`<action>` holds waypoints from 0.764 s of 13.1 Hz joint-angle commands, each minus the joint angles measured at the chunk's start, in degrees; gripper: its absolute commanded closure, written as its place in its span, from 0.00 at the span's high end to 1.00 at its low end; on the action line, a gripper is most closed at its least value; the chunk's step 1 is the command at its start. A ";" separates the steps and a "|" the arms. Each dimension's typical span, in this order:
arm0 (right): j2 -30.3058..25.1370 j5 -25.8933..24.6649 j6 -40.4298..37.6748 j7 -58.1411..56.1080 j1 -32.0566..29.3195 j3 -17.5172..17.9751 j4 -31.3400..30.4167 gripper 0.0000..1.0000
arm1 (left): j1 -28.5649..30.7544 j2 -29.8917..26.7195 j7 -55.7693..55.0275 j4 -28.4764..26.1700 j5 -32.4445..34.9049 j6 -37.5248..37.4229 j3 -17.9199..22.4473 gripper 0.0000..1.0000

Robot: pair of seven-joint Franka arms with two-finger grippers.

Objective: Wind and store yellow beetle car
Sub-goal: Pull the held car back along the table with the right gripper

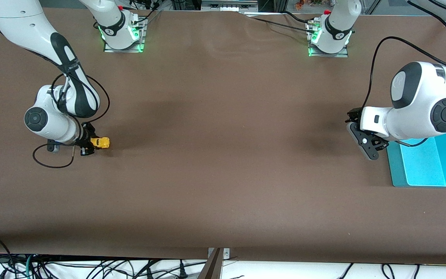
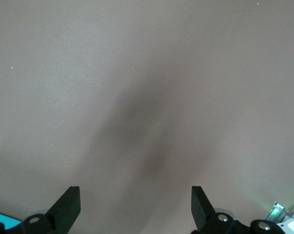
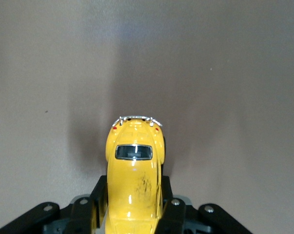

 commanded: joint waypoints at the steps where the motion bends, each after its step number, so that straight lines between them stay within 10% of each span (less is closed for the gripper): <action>1: 5.68 -1.16 -0.18 -0.85 -0.67 -0.59 2.49 0.55 | 0.48 -1.42 2.57 -2.75 1.40 1.74 -0.14 1.00; 2: 5.76 -1.25 -2.62 -0.85 -0.32 -0.67 3.89 1.00 | 0.48 -1.42 2.57 -2.93 1.40 1.83 -0.14 1.00; 10: 4.98 -1.25 -19.95 -1.11 -0.23 -0.50 15.06 1.00 | 0.48 -1.42 2.66 -2.84 1.40 1.83 -0.14 1.00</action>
